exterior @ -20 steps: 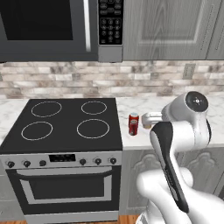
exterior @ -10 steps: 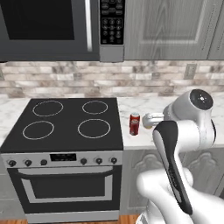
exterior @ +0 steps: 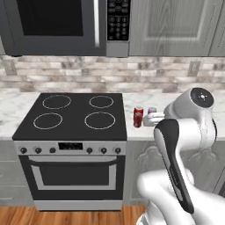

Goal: Four empty soda cans are scattered around the kitchen. Gather all the cans and cluster them next to the stove for recycling.

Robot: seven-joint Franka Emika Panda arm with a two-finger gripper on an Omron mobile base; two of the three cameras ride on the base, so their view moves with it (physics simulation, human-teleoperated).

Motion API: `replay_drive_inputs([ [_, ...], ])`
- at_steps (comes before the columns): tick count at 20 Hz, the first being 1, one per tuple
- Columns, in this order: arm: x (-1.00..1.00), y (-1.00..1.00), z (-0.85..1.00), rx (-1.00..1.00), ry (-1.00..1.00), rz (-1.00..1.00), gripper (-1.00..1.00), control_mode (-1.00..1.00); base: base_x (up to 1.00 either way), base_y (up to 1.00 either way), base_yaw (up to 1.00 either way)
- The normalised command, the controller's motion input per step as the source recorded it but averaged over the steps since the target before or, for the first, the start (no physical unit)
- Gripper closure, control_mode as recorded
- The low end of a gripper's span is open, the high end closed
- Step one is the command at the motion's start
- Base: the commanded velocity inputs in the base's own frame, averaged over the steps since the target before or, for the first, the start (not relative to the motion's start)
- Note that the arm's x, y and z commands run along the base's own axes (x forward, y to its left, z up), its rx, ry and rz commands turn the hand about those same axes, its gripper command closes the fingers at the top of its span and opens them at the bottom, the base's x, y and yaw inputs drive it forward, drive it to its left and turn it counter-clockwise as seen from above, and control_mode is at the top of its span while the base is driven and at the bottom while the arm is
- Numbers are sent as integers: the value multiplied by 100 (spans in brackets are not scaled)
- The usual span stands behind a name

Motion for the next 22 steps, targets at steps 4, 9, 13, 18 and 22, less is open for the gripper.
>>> replay_drive_inputs([
  [4, 0, 0, 0, 0, 0, 0, -100, 100, -78, 58, 17],
  [9, 0, 0, 0, 0, 0, 0, -100, 100, -82, 52, 15],
  [13, 0, 0, 0, 0, 0, 0, -100, 100, -32, 61, 38],
  [18, 0, 0, 0, 0, 0, 0, -100, 100, -15, 26, 50],
  [22, 0, 0, 0, 0, 0, 0, -100, 100, -11, 19, 50],
])
